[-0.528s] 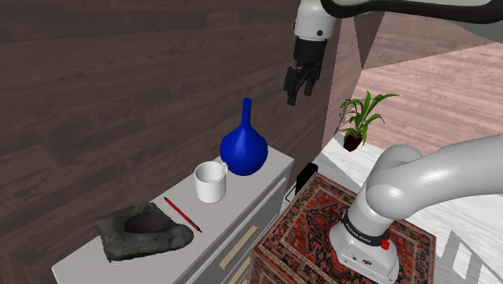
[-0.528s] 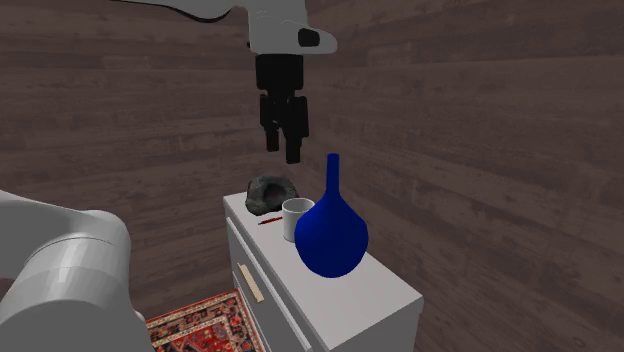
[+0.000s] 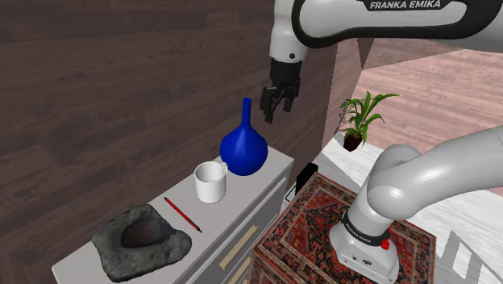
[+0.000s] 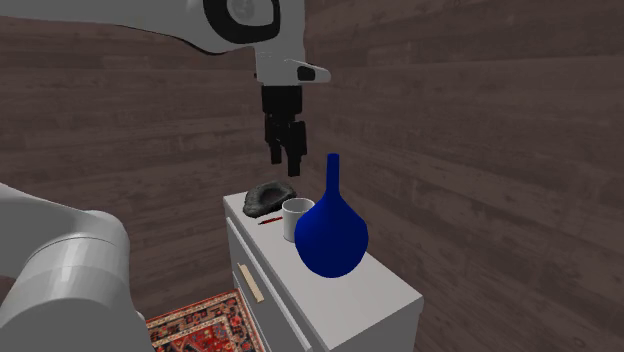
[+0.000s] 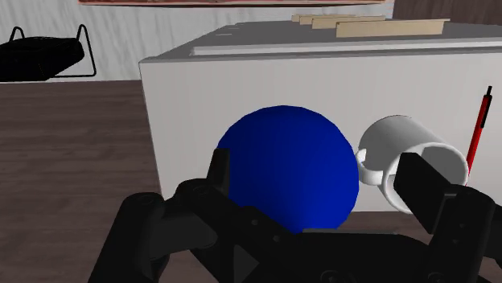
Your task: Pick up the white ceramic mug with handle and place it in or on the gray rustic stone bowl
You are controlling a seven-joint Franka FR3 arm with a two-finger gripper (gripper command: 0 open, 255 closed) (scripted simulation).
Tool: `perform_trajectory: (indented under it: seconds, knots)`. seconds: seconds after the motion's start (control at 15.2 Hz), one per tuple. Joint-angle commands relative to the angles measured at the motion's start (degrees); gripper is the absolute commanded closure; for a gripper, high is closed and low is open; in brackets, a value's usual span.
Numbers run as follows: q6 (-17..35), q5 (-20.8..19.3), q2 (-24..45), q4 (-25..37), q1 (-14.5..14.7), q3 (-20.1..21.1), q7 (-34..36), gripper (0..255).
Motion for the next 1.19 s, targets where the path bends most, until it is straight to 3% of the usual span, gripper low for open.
perform_trajectory:
  seconds: [0.0,0.59,1.12]
  knots:
    - [3.1,1.0,2.2,-0.5,0.5,1.9,1.9,0]
    - [16.7,3.0,14.9,0.3,2.1,10.7,11.1,0]
    - [27.0,-1.3,30.5,6.2,2.4,18.0,21.4,0]
